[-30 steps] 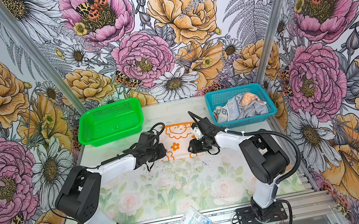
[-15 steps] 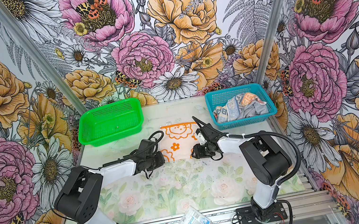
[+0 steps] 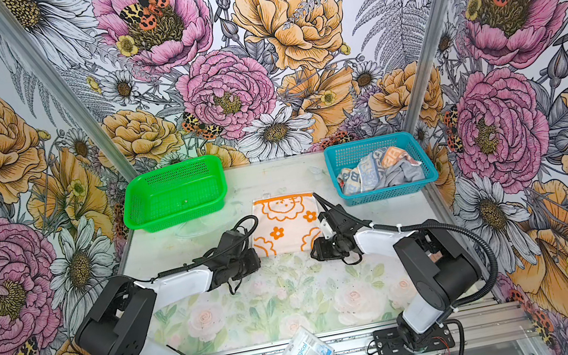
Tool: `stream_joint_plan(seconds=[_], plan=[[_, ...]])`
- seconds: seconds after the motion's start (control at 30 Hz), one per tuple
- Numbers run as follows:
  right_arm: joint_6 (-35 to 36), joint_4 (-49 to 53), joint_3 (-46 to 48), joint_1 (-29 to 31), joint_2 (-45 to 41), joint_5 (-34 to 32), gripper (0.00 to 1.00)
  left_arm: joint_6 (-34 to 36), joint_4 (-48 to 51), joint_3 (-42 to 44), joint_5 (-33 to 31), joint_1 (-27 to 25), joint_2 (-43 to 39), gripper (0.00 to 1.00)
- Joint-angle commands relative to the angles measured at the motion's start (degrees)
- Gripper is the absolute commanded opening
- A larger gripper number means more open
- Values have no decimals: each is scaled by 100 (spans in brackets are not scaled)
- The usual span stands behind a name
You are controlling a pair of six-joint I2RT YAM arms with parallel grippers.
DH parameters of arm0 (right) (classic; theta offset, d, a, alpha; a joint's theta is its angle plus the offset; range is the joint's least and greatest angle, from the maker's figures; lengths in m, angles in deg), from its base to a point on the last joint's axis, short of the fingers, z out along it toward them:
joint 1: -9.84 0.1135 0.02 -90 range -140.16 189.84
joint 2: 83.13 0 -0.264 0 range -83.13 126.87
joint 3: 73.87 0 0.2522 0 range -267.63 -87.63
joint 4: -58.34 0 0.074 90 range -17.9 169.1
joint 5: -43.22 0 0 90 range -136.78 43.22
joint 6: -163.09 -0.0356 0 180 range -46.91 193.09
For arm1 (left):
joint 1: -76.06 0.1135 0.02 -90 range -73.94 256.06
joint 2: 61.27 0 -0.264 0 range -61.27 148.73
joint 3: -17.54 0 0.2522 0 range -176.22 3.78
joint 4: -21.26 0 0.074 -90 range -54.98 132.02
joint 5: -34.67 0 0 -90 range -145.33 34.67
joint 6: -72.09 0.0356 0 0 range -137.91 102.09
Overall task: Fold and stack the towels
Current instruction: 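Lower both grippers to the folded towel's edge nearest the robot, then pinch the folded towel's near edge corners with both grippers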
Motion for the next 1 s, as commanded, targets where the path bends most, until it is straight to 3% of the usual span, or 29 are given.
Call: stream_joint_plan(seconds=[0.0, 0.2, 0.33, 0.53, 0.97], plan=[[-210, 242, 389, 1, -353, -137, 47, -277, 580, 446, -121, -276, 83, 13], [-382, 370, 840, 49, -1033, -246, 47, -755, 660, 901, -296, -650, -659, 15], [-304, 356, 625, 29, -941, -404, 48, -621, 447, 903, -200, -287, -992, 36], [-122, 17, 39, -67, -318, -280, 49, -651, -798, 808, 954, 610, -517, 41], [-320, -683, -58, -493, 258, 158, 50, -841, -1162, 422, 1222, 899, 474, 44]])
